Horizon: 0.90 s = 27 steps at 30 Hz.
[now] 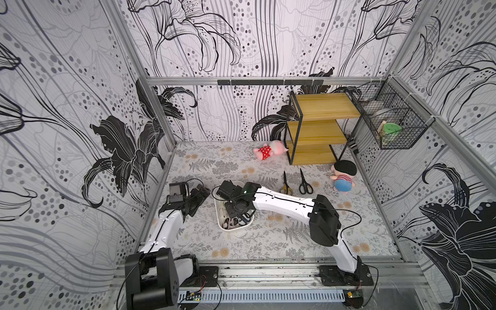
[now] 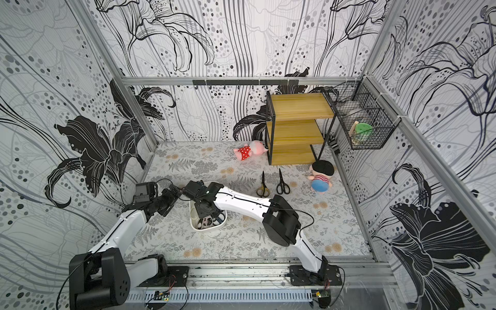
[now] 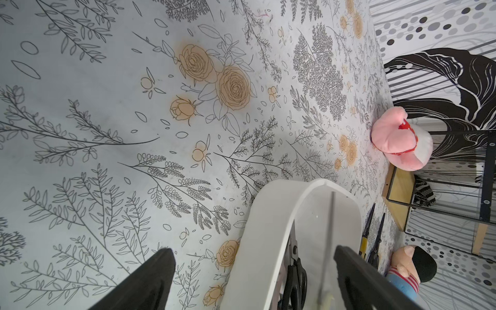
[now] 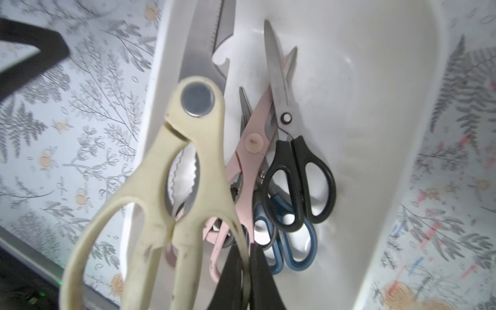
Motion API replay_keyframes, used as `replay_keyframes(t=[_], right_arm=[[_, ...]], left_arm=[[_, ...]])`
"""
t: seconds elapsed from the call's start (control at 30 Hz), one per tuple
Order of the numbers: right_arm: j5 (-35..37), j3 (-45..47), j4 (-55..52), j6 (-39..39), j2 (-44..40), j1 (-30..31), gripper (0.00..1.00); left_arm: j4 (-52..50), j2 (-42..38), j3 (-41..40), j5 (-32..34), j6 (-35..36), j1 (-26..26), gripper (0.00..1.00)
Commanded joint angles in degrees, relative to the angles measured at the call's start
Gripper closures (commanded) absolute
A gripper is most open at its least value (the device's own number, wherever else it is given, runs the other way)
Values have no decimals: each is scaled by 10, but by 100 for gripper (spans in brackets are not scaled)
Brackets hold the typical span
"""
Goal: Take the scissors out of the storage box
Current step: Pick up the scissors from the storage box, then place the scissors at the center of the board.
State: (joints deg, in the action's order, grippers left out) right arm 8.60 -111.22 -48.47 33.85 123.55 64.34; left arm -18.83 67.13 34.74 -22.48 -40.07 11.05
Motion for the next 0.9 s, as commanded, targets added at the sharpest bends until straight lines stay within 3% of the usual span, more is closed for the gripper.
replay_keyframes(t=[0.0, 0.23, 0.4, 0.57, 0.87], right_arm=[[41, -13, -12, 6, -38, -13, 100], [62, 31, -7, 4, -83, -76, 100], [66, 90, 25, -13, -109, -140, 100], [83, 111, 20, -19, -93, -193, 100], [61, 140, 53, -31, -43, -220, 100]], left_arm=[[26, 18, 15, -18, 0, 6, 3], [41, 25, 28, -31, -3, 5, 3], [9, 49, 49, -57, 34, 4, 3], [-5, 48, 51, -60, 49, 3, 3], [-14, 46, 61, -57, 55, 1, 3]])
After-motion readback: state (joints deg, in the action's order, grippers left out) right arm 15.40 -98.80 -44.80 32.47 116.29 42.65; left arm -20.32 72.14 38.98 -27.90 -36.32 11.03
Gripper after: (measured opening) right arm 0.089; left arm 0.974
